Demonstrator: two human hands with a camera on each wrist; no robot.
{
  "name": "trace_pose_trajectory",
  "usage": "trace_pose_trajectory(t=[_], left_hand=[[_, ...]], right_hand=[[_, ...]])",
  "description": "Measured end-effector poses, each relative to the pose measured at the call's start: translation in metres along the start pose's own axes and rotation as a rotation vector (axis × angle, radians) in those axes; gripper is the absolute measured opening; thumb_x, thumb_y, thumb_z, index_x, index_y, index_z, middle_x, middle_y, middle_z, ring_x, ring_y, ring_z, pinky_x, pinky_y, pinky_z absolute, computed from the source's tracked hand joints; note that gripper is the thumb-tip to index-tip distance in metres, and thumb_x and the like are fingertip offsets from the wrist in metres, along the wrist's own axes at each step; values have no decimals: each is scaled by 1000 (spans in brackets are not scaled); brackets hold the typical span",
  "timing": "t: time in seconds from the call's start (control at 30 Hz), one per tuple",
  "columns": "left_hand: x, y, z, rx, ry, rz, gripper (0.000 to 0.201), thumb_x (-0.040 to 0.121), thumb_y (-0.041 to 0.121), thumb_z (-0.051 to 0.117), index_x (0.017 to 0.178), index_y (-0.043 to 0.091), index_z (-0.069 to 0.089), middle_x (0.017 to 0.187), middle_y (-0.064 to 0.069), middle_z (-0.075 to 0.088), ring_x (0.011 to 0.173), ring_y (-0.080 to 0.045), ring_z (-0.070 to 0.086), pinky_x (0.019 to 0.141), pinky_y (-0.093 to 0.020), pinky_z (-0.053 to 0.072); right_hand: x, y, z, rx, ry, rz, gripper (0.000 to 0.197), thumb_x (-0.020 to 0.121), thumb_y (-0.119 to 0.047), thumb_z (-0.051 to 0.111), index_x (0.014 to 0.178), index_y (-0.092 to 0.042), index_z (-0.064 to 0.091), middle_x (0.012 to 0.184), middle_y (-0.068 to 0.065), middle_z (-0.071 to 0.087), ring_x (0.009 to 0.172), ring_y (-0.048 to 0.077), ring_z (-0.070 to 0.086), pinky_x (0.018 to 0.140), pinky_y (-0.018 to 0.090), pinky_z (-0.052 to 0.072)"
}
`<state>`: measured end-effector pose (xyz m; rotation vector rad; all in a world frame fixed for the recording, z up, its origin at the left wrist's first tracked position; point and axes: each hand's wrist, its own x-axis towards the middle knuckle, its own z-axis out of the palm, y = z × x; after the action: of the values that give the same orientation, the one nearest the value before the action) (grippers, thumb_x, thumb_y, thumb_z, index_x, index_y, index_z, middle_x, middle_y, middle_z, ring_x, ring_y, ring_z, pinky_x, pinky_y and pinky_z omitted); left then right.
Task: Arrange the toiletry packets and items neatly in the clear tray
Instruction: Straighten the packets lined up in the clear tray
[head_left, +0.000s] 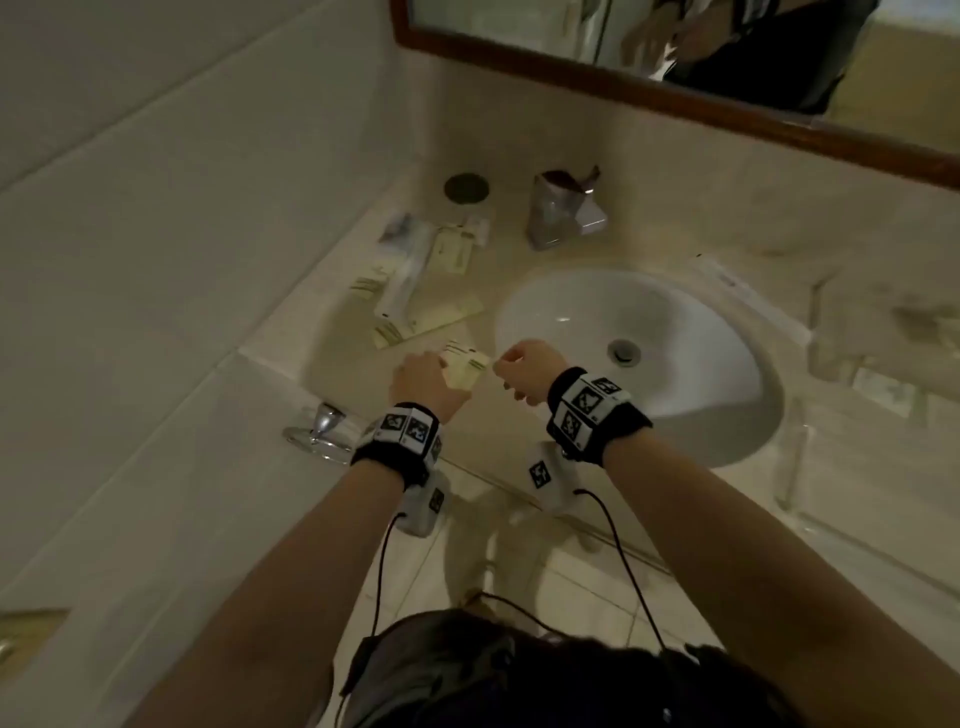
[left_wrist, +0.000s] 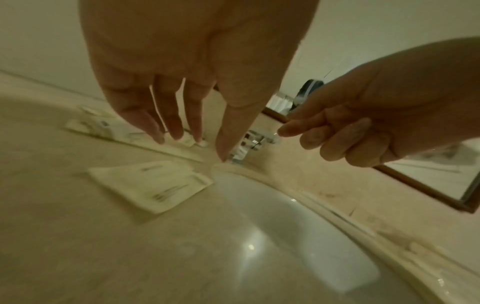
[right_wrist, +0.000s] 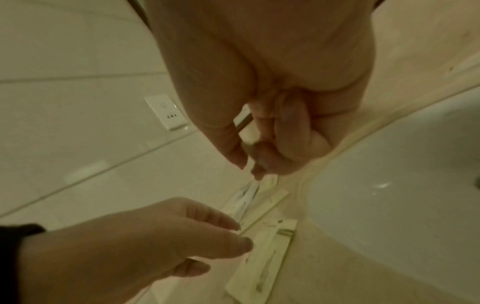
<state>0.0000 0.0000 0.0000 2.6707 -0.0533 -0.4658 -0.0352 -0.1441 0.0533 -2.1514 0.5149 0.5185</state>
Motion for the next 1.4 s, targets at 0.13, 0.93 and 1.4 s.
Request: trace_pose_trajectory(t=[0.13,0.93,1.4], left_hand=[[14,-16,5,134,-92,-81,87,68,58,72,133,10,41,136,-13,46,125,-31,44,105,-41,37],[47,93,6,-629,-44,518,46,81,-14,48,122,7,49,121,-8,46,99,-16,55,83,-24,50],[-8,234,68,-891,-451,468,45,87,12,66,124,16,40,95,3,63,83,-10,65,64,-18,56]], right_hand=[[21,-7,22,-13,-56,80,28,94,-24,49,110,-5,61,93,11,66,72,21,61,69,34,53],[40,11,-56,768,468,25,15,90,-17,60,102,-9,66,108,15,68,100,30,64,90,48,54],[-42,148,-142,950,515,25,28,98,-17,50,122,-3,55,106,15,62,78,19,64,60,25,58]])
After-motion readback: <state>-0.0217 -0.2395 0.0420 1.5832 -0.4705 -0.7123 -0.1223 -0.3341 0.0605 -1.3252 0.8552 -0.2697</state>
